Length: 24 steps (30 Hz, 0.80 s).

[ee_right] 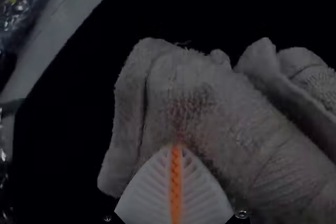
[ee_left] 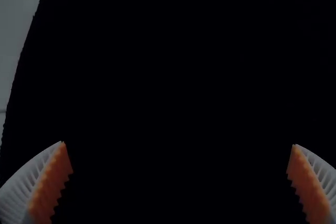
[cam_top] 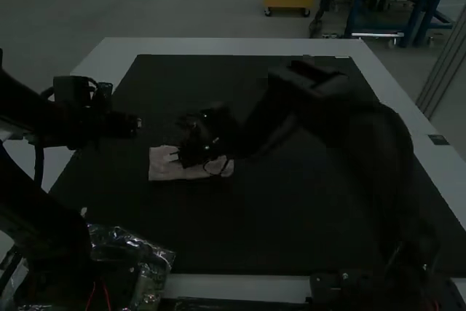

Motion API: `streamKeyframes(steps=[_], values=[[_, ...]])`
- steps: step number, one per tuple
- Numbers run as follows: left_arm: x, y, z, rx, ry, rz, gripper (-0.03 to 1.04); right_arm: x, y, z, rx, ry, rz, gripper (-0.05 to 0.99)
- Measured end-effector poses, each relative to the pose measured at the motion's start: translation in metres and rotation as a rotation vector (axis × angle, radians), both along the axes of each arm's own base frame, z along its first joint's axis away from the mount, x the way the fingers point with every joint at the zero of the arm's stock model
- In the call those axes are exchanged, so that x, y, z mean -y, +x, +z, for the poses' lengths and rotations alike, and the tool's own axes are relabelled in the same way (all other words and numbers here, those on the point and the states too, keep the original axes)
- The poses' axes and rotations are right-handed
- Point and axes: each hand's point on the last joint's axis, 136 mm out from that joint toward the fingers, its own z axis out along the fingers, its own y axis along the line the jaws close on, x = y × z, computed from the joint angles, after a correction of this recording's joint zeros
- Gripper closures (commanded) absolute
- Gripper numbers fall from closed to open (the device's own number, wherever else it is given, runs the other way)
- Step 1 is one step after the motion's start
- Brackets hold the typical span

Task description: Fold the towel.

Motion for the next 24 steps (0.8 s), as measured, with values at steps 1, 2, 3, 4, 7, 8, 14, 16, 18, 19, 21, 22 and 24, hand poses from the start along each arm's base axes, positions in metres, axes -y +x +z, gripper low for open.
streamKeyframes(steps=[1, 2, 3, 4, 7, 8, 14, 16, 18, 19, 21, 22, 24], values=[[-0.001, 0.004, 0.005, 0.007, -0.002, 0.002, 0.04, 0.003, 0.001, 0.019, 0.006, 0.015, -0.008, 0.95], [-0.002, 0.008, 0.012, 0.016, -0.004, 0.004, 0.04, 0.004, 0.003, 0.039, 0.02, 0.038, -0.013, 0.95], [-0.003, 0.013, 0.019, 0.026, -0.006, 0.007, 0.04, 0.005, 0.007, 0.062, 0.04, 0.065, -0.023, 0.95], [-0.003, 0.017, 0.026, 0.035, -0.009, 0.009, 0.04, 0.008, 0.012, 0.085, 0.061, 0.093, -0.032, 0.95], [-0.002, 0.029, 0.047, 0.065, -0.016, 0.008, 0.04, 0.021, 0.023, 0.144, 0.11, 0.16, -0.068, 0.95], [0.0, 0.032, 0.053, 0.071, -0.022, 0.005, 0.04, 0.026, 0.025, 0.159, 0.124, 0.177, -0.077, 0.95], [0.014, 0.038, 0.065, 0.073, -0.038, -0.021, 0.04, 0.047, 0.02, 0.202, 0.157, 0.215, -0.103, 0.95], [0.016, 0.037, 0.07, 0.084, -0.04, -0.025, 0.04, 0.055, 0.016, 0.209, 0.169, 0.215, -0.117, 0.95], [0.018, 0.036, 0.081, 0.109, -0.037, -0.03, 0.04, 0.067, 0.018, 0.218, 0.2, 0.217, -0.145, 0.95], [0.02, 0.037, 0.09, 0.129, -0.036, -0.034, 0.04, 0.076, 0.021, 0.226, 0.222, 0.222, -0.167, 0.95], [0.026, 0.036, 0.108, 0.174, -0.033, -0.048, 0.04, 0.101, 0.034, 0.246, 0.274, 0.24, -0.234, 0.92], [0.03, 0.035, 0.117, 0.198, -0.031, -0.057, 0.04, 0.117, 0.042, 0.258, 0.306, 0.252, -0.277, 0.9], [0.037, 0.031, 0.134, 0.242, -0.031, -0.074, 0.04, 0.151, 0.055, 0.286, 0.373, 0.281, -0.365, 0.84]])
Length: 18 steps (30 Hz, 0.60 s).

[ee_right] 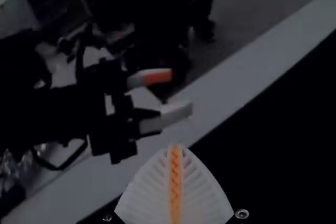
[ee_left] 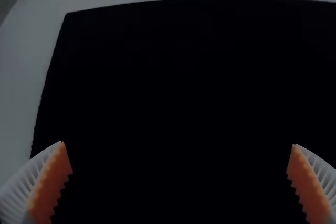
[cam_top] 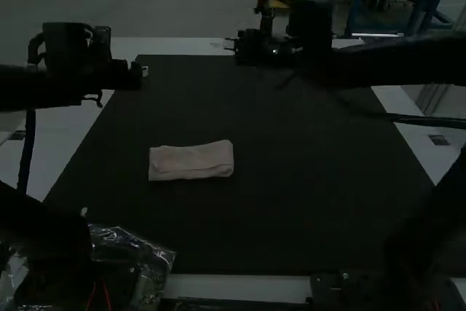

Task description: Fold the towel.

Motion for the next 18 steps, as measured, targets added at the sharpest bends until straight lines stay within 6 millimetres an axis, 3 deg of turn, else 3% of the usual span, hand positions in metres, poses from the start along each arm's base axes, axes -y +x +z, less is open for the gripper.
streamKeyframes(steps=[3, 8, 12, 16, 18], values=[[0.009, -0.009, 0.023, 0.057, 0.002, -0.02, 0.04, 0.048, 0.004, 0.045, 0.099, 0.054, -0.122, 0.66], [0.015, -0.027, 0.059, 0.154, 0.01, -0.032, 0.04, 0.11, -0.022, 0.101, 0.253, 0.128, -0.252, 0.3], [0.016, -0.052, 0.088, 0.25, 0.01, -0.027, 0.04, 0.158, -0.049, 0.12, 0.343, 0.163, -0.353, 0.22], [0.017, -0.077, 0.106, 0.331, 0.011, -0.023, 0.04, 0.191, -0.083, 0.125, 0.411, 0.197, -0.417, 0.16], [0.018, -0.09, 0.111, 0.366, 0.008, -0.019, 0.04, 0.203, -0.101, 0.126, 0.441, 0.217, -0.439, 0.02]])
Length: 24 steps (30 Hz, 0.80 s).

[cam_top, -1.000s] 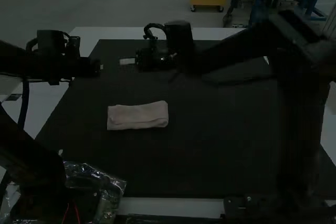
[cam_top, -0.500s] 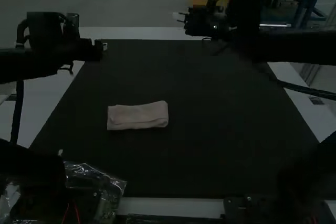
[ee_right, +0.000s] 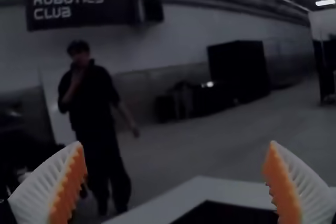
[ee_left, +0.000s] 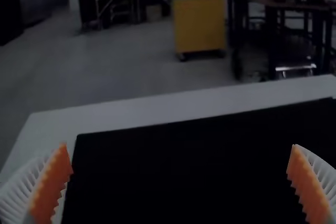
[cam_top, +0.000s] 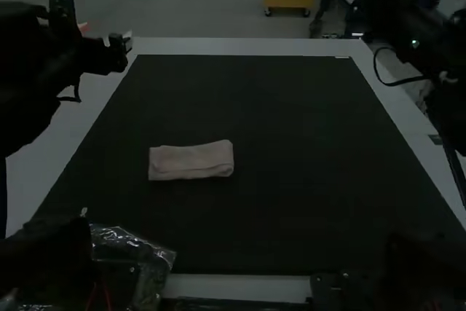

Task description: Fold the towel.

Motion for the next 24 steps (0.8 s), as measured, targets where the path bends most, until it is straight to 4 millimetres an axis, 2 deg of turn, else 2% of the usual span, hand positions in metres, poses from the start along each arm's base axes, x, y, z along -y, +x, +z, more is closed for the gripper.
streamKeyframes(steps=[4, 11, 14, 19, 24], values=[[0.001, -0.027, 0.01, 0.078, -0.009, 0.004, 0.04, 0.023, -0.038, 0.003, 0.08, 0.03, -0.052, 0.02], [-0.003, -0.09, 0.038, 0.294, -0.011, 0.048, 0.04, 0.056, -0.11, 0.008, 0.233, 0.073, -0.177, 0.02], [-0.004, -0.111, 0.04, 0.345, -0.013, 0.062, 0.04, 0.064, -0.136, 0.012, 0.296, 0.078, -0.236, 0.02], [-0.007, -0.135, 0.04, 0.414, -0.009, 0.089, 0.04, 0.074, -0.12, 0.0, 0.229, 0.062, -0.317, 0.02], [-0.01, -0.137, 0.043, 0.446, 0.084, 0.133, 0.04, 0.086, -0.116, 0.002, 0.269, 0.073, -0.4, 0.02]])
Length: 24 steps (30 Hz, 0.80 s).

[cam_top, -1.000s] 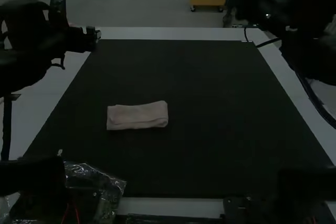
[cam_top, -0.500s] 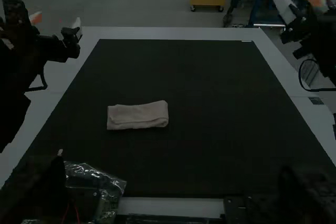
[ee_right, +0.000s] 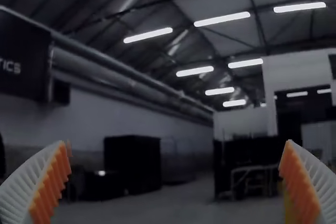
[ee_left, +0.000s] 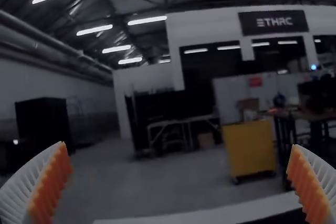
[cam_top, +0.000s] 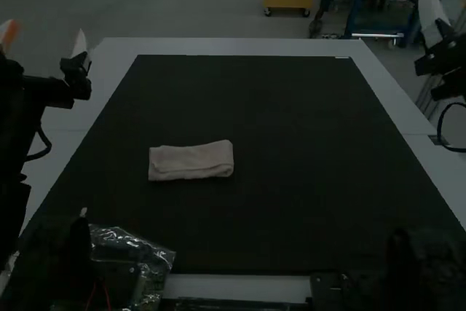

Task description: Fold the towel.

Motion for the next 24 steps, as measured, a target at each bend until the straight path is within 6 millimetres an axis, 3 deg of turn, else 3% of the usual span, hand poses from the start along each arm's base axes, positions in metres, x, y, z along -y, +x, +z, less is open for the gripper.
streamKeyframes(steps=[3, 6, 9, 17, 24], values=[[0.001, 0.0, 0.001, 0.043, 0.045, 0.016, 0.04, 0.005, 0.016, -0.017, -0.011, -0.022, -0.047, 0.02], [0.004, 0.008, -0.011, 0.068, 0.077, 0.014, 0.04, 0.009, 0.046, -0.058, -0.113, -0.042, -0.076, 0.02], [0.002, 0.021, -0.038, 0.053, 0.078, 0.021, 0.04, 0.011, 0.071, -0.102, -0.219, -0.071, -0.098, 0.02], [-0.01, 0.054, -0.119, -0.139, 0.035, 0.059, 0.04, 0.024, 0.101, -0.166, -0.318, -0.117, -0.198, 0.02], [-0.013, 0.066, -0.165, -0.333, 0.007, 0.06, 0.04, 0.047, 0.122, -0.255, -0.604, -0.171, -0.33, 0.02]])
